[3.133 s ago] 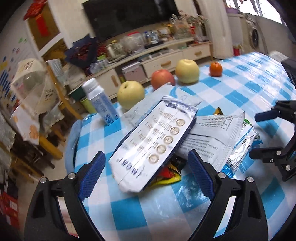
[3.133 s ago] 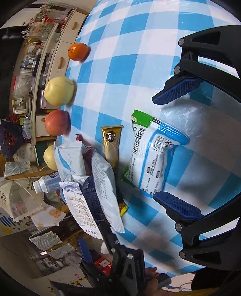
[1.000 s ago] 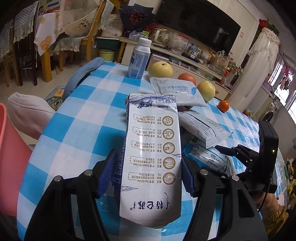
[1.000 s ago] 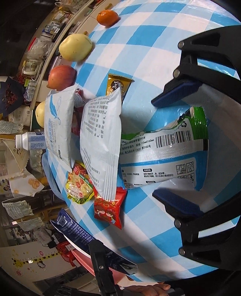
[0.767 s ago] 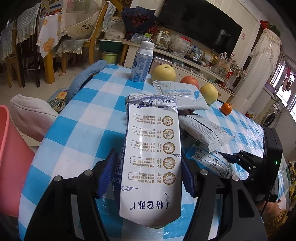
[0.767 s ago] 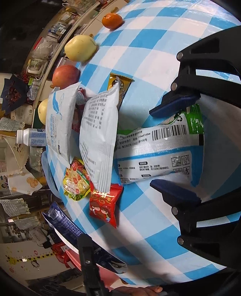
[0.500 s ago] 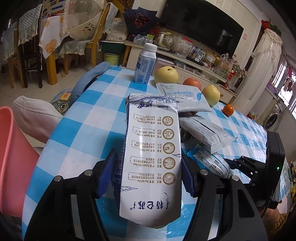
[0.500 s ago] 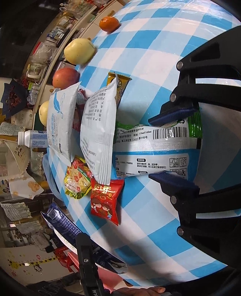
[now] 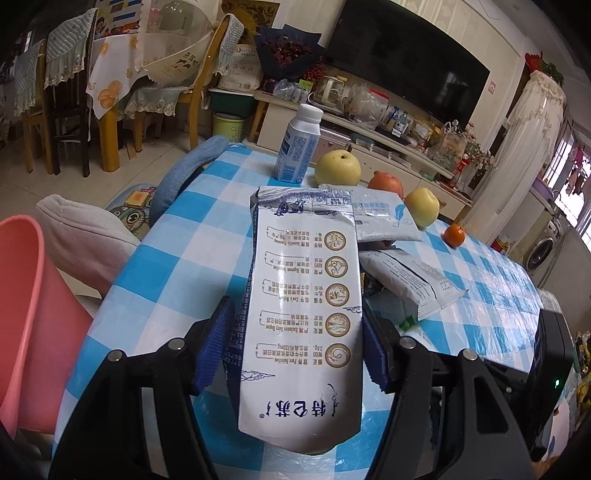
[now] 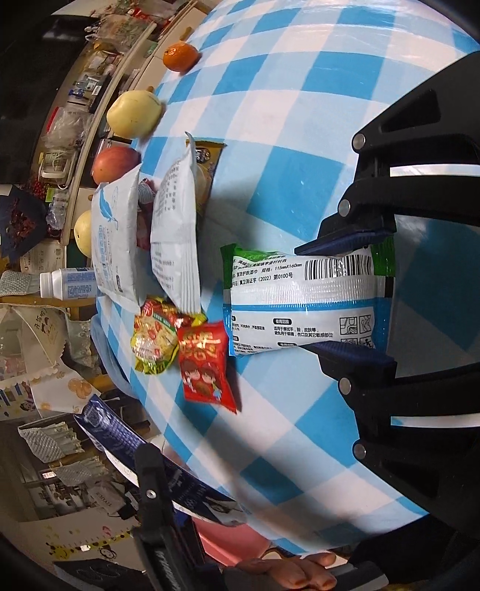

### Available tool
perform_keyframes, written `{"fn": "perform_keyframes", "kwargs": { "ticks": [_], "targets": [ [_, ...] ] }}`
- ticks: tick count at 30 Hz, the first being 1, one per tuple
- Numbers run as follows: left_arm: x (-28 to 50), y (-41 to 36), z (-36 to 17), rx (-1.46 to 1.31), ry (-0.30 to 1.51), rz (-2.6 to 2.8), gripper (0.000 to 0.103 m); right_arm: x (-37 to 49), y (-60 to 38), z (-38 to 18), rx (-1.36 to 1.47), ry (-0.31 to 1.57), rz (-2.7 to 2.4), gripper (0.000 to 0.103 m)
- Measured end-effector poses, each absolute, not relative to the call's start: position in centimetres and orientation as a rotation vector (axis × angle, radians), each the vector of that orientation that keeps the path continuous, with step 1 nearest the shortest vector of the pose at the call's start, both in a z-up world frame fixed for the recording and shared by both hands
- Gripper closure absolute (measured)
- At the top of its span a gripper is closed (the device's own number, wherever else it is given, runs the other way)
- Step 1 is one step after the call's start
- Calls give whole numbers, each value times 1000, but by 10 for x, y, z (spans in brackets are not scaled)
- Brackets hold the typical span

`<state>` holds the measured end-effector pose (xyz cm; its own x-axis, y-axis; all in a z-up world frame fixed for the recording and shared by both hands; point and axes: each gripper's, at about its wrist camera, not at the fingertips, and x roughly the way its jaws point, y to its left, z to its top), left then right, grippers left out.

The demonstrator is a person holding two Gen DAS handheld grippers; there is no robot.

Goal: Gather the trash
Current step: 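Close the left tool on the milk-powder bag while the right tool grips the green-white wrapper, then carry the bag and wrapper over the pink bucket and open both tools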

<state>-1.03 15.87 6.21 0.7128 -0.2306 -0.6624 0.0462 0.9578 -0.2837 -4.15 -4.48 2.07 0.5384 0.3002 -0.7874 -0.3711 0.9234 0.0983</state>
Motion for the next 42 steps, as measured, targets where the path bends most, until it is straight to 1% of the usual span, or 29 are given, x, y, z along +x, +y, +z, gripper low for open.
{"fn": "perform_keyframes", "kwargs": {
  "ticks": [7,16,23,30,36,42],
  "targets": [
    [-15,173,75,-277,728,-129,38,-59,-37,32,7,926,405,60],
    [-26,211,92,-329,675,-45,38,-72,6,69,76,878,539,60],
    [-38,255,105,-384,628,51,38,-74,72,105,51,821,669,60],
    [-55,310,113,-452,579,195,38,-64,147,129,6,792,775,60],
    [-73,359,117,-514,534,333,38,-55,209,134,-11,783,859,60],
    [-82,396,112,-574,520,393,38,-47,258,126,-32,790,912,60]
  ]
}}
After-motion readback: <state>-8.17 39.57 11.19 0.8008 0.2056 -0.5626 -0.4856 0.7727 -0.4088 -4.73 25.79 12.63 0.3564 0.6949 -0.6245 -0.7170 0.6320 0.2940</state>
